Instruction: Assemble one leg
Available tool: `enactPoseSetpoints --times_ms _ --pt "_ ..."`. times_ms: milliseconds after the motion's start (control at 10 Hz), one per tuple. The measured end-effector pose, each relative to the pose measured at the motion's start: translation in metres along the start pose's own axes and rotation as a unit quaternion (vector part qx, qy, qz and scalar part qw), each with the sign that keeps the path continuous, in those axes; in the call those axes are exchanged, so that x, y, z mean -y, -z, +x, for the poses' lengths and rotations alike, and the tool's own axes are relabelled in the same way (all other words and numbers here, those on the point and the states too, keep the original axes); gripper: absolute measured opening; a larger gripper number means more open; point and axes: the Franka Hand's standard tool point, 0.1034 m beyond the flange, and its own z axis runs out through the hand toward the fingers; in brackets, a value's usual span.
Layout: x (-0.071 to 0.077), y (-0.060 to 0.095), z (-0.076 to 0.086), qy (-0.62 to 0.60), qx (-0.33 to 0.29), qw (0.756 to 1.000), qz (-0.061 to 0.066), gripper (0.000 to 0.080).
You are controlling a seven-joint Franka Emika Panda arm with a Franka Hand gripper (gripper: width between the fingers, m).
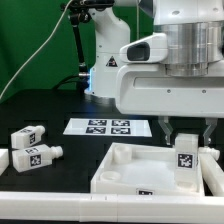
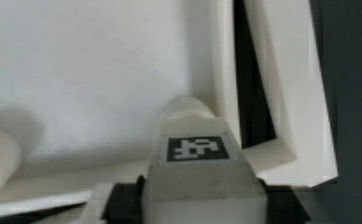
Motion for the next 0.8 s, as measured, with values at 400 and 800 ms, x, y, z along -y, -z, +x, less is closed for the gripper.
enactPoseSetpoints --times_ms 400,800 --pt "0.0104 -0.0021 -0.0077 -0.259 0.003 0.966 0.006 0.0282" --pt "0.0125 -0.0024 -0.0088 -0.275 0.006 0.961 0.008 0.0418"
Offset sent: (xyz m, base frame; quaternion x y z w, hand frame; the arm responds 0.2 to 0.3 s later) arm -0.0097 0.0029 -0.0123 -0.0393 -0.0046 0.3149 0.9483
